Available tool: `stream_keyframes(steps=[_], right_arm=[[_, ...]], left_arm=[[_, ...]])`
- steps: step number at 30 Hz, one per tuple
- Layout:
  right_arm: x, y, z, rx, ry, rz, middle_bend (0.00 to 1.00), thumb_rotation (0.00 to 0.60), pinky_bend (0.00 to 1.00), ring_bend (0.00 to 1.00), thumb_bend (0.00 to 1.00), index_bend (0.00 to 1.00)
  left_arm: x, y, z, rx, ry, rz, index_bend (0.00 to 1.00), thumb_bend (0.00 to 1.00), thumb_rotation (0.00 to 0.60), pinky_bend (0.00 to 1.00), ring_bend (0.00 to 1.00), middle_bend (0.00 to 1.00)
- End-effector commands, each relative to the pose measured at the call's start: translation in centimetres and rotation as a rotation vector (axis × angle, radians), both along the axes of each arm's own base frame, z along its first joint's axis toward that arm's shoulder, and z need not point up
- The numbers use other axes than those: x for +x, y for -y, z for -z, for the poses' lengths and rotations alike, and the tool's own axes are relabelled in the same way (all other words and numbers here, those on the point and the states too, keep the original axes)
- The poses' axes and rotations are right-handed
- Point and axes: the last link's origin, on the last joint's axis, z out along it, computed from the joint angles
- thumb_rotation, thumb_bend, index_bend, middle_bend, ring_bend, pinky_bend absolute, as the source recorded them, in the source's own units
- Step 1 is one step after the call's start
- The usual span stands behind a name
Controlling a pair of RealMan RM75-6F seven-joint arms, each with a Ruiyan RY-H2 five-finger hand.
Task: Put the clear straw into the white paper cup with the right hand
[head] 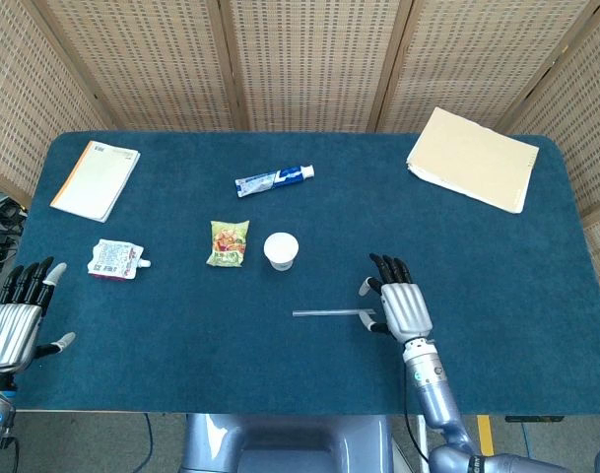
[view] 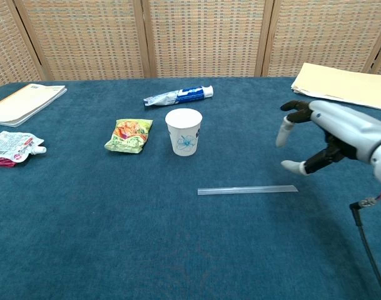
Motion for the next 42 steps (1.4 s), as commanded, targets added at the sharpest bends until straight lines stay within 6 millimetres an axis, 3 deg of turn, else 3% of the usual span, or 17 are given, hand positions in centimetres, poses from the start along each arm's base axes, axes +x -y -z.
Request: stream_keyframes(steps=[1,19,42], right_arm=[[0.6,0.6,1.3,0.022,0.009,0.006,0.15,0.600,0.00,0.00,0.50,0.49],[1.5,0.5,6.4,0.131,0.077,0.044,0.16,0.600,0.00,0.00,0.50,0.50],[1.2,1.8,9.0,0.167,0.095,0.068,0.19,0.600,0.00,0.00,0.51,0.54]], left_arm=[[-0.2,-0.1,0.0,0.000,0.003,-0.006,0.00,0.01,0.600,0.00,0.00,0.00],[-0.5,-0.5,0.4,-0.015,-0.005,-0.026,0.00,0.01,0.600,0.00,0.00,0.00],[-1.5,-1.1,0.7,-0.025,-0.010,-0.064,0.00,0.01,0.600,0.00,0.00,0.00]])
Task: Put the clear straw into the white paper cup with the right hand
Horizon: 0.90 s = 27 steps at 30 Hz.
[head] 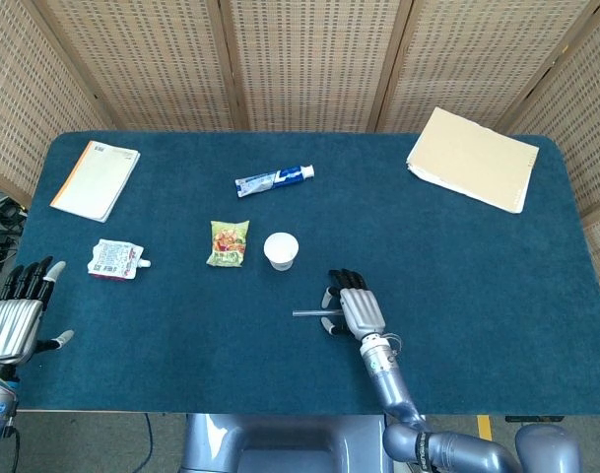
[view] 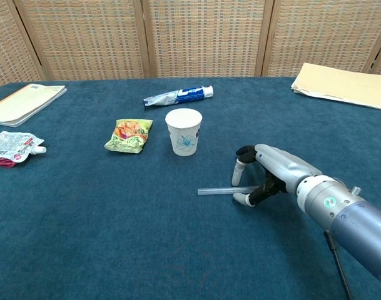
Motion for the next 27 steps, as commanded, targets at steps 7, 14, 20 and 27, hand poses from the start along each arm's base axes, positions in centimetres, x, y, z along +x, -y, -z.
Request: stream_keyframes(steps=[7,14,20,27], right_arm=[[-0.19,0.08,0.31,0.008,-0.004,0.001,0.21,0.600,0.00,0.00,0.51,0.56],[-0.19,-0.04,0.30,0.016,-0.005,-0.001,0.22,0.600,0.00,0.00,0.56,0.58],[-0.29,-0.02,0.08,0.016,-0.008,0.004,0.22,0.600,0.00,0.00,0.57,0.58],[-0.26,-0.05,-0.31,0.012,-0.006,0.001,0.22,0.600,0.00,0.00,0.57,0.58]], left_arm=[[-0.09,0.00,-0.01,-0.001,0.002,-0.005,0.00,0.01,0.600,0.00,0.00,0.00],[-0.02,0.01,0.03,-0.003,0.004,-0.004,0.00,0.01,0.600,0.00,0.00,0.00],[-0.03,0.00,-0.04,-0.002,0.006,-0.004,0.00,0.01,0.600,0.00,0.00,0.00],[-0.02,0.04,-0.08,-0.001,0.009,-0.005,0.00,0.01,0.600,0.00,0.00,0.00]])
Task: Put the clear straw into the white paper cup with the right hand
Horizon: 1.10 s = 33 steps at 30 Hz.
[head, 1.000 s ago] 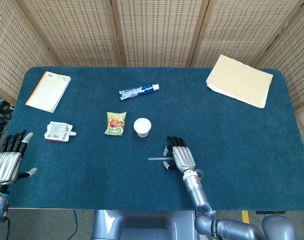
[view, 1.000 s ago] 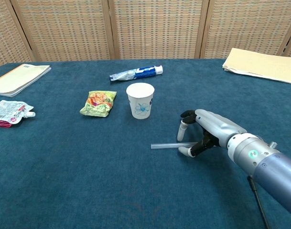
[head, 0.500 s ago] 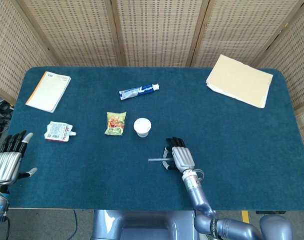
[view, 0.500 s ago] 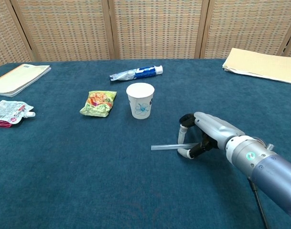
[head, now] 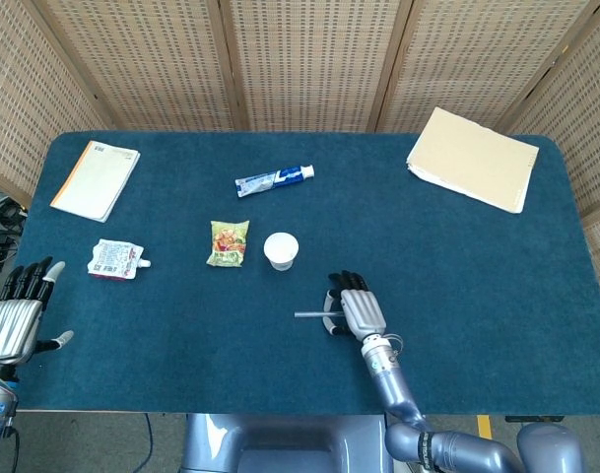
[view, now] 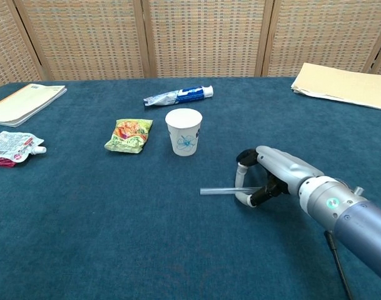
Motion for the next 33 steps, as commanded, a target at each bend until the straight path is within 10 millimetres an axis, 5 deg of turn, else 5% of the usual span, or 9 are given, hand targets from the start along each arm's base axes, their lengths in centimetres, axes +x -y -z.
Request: stream_keyframes(steps=[1,16,26,33], right_arm=[[0.0,0.0,-0.2,-0.003,0.003,-0.001,0.22,0.600,0.00,0.00,0.57,0.58],[3.2,3.5,-6.4,-0.115,0.237,0.003,0.22,0.600,0.00,0.00,0.56,0.58],[6.2,7.1,-11.0,-0.115,0.872,0.195,0.23,0.600,0.00,0.00,0.56,0.58],[8.2,9.1,-11.5,-0.070,1.123,0.234,0.23,0.600,0.00,0.00,0.56,0.59]], left_arm=[[0.0,0.0,0.0,0.001,0.001,0.001,0.00,0.01,0.600,0.00,0.00,0.00],[-0.1,0.0,-0.2,0.000,0.019,-0.008,0.00,0.01,0.600,0.00,0.00,0.00],[-0.5,-0.4,-0.4,0.003,0.039,-0.029,0.00,0.01,0.600,0.00,0.00,0.00],[-0.9,-0.8,-0.3,-0.005,0.052,-0.052,0.00,0.01,0.600,0.00,0.00,0.00]])
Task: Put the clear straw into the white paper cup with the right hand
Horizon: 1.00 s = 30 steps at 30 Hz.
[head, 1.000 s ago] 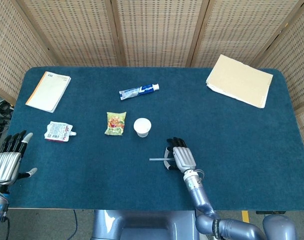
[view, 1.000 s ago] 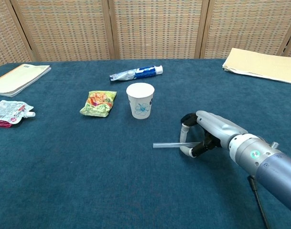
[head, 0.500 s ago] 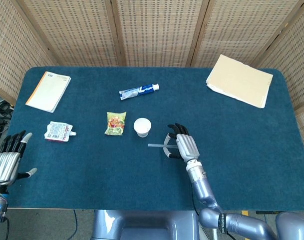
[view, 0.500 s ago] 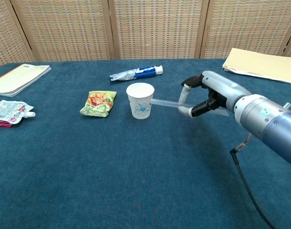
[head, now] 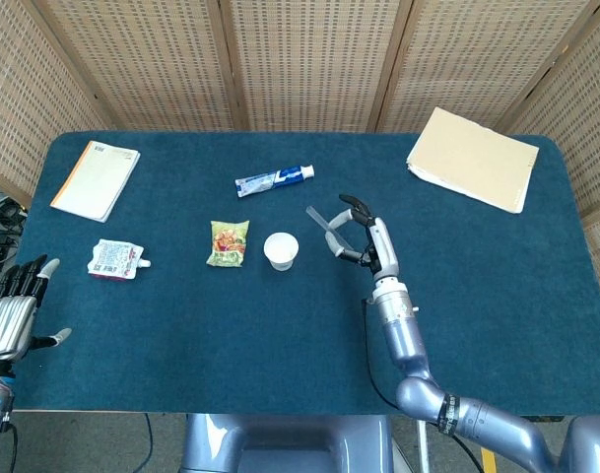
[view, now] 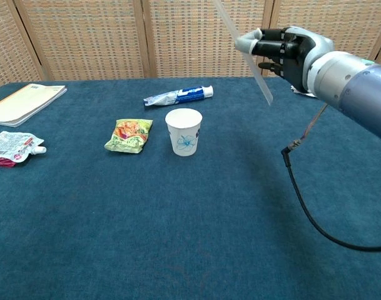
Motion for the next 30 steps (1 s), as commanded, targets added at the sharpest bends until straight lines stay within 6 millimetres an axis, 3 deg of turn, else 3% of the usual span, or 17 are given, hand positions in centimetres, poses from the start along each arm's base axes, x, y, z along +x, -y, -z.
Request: stream_keyframes(steps=[1,13,23,30], right_arm=[[1.9,1.4,-0.1,0.028,0.168,-0.011,0.23,0.600,0.00,0.00,0.56,0.59],[3.6,3.4,2.1,0.023,0.403,-0.005,0.24,0.600,0.00,0.00,0.56,0.61],[3.6,4.1,5.2,0.053,0.439,0.005,0.25,0.600,0.00,0.00,0.56,0.62],[4.9,3.9,7.0,0.086,0.449,-0.013,0.24,0.600,0.00,0.00,0.56,0.62]], left_arm=[[-0.3,-0.2,0.0,-0.001,0.002,-0.011,0.00,0.01,0.600,0.00,0.00,0.00],[-1.1,-0.5,0.6,-0.032,0.007,-0.047,0.00,0.01,0.600,0.00,0.00,0.00],[-1.6,-0.8,1.2,-0.058,0.003,-0.064,0.00,0.01,0.600,0.00,0.00,0.00],[-1.7,-0.9,1.2,-0.059,0.003,-0.071,0.00,0.01,0.600,0.00,0.00,0.00]])
